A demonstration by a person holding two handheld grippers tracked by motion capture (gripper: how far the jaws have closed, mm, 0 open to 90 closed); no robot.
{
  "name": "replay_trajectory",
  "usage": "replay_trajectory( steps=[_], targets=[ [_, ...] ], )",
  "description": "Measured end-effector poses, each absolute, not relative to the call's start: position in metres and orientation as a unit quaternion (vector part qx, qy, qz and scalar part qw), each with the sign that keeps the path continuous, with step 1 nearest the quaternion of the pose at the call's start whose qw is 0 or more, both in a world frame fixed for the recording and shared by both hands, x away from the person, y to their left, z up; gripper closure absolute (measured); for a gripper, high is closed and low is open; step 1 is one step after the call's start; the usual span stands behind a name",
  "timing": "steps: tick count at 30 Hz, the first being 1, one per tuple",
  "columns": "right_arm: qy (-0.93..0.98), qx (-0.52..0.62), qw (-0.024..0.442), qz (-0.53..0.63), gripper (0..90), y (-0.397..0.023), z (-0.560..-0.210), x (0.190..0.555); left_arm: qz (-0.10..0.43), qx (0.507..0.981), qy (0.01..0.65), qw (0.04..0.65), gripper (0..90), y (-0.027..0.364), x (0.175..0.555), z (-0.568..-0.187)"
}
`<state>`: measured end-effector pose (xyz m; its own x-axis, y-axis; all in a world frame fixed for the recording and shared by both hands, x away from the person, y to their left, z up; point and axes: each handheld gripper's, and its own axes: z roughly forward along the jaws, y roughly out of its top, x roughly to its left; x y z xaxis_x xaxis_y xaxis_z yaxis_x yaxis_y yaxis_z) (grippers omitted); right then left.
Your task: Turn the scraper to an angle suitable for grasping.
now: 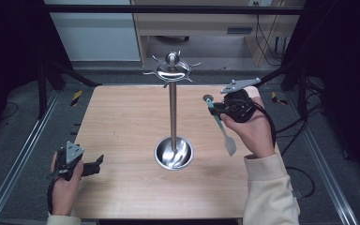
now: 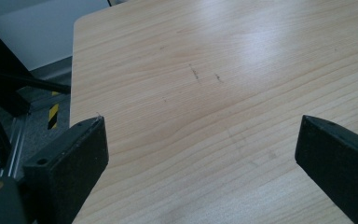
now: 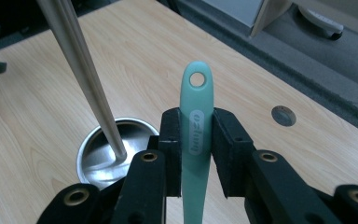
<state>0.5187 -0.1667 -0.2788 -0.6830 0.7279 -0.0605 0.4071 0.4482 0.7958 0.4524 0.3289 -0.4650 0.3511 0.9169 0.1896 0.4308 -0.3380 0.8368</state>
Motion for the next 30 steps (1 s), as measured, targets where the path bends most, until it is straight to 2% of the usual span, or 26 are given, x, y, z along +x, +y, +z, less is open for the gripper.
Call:
replay_trajectory(
  steps=[21, 30],
  targets=[
    [0.799, 0.331, 0.222, 0.45, 74.4, -0.161, -0.268, 0.498, 0.348, 0.747, 0.448, 0.346, 2.3, 0.328, 0.452, -0.465],
    [0.788, 0.321, 0.216, 0.478, 74.3, -0.162, -0.261, 0.492, 0.347, 0.747, 0.448, 0.348, 2.3, 0.329, 0.452, -0.465]
  ],
)
